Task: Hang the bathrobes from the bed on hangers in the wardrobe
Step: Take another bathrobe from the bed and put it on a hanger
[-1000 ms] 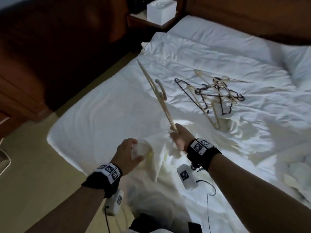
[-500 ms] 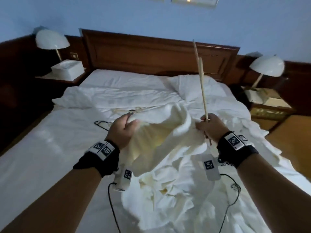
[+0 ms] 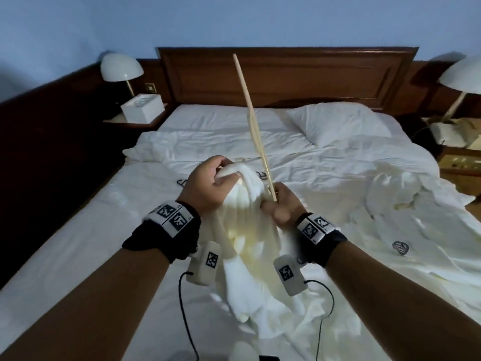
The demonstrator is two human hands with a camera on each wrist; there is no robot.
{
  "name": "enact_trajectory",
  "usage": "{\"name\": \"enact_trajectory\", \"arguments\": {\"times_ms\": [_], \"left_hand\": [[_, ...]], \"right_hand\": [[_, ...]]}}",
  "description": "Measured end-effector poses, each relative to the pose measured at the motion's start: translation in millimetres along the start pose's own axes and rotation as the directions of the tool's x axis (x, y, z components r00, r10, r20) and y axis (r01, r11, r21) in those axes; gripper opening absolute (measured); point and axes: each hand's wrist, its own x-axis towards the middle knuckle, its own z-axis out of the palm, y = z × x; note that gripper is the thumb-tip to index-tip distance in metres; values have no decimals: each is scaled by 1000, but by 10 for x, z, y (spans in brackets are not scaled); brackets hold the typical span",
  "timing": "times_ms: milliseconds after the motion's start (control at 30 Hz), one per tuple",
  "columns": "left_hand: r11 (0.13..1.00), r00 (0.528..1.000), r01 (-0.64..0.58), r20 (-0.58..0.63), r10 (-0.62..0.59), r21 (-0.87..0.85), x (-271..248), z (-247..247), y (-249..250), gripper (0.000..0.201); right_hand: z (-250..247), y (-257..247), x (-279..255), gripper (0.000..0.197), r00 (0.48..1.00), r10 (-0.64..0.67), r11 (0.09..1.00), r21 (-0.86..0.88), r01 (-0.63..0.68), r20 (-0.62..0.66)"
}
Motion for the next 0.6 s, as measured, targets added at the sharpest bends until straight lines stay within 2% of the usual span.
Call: {"name": "enact_trajectory", "arguments": {"times_ms": [67, 100, 167, 233, 300, 367, 467, 533, 600], "left_hand": [[976, 998, 5, 58, -19, 216, -101, -116, -143, 38], [934, 992, -7, 119, -38, 358, -160, -163, -254, 45], [777, 963, -14, 218, -159, 629, -300, -227, -557, 40], [601, 927, 54, 183, -327, 798, -440, -289, -919, 31], [491, 864, 242, 44, -502, 837, -604, -349, -1258, 44], [498, 807, 417, -57, -588, 761, -732, -396, -1503, 41], [608, 779, 570, -128, -614, 552, -810, -407, -1601, 22], [674, 763, 633, -154, -628, 381, -785, -402, -1548, 27], [741, 775, 630, -133, -618, 231, -720, -367, -1439, 35]], "right_hand": [[-43, -46, 171, 31, 998, 29, 995, 100, -23, -61], [-94, -79, 253, 25, 994, 40, 990, 139, -26, -97], [-224, -144, 368, 19, 992, 6, 991, 136, 12, -127], [-331, -203, 415, 16, 992, -57, 995, 75, 66, -112], [-404, -210, 435, 16, 989, -114, 993, 14, 116, -90], [-461, -170, 449, 16, 985, -155, 987, -61, 150, -72], [-531, -25, 476, 16, 981, -169, 972, -181, 151, -92], [-574, 78, 481, 18, 987, -102, 957, -284, 63, -126], [-589, 182, 467, 20, 991, 27, 944, -322, -69, -134]]}}
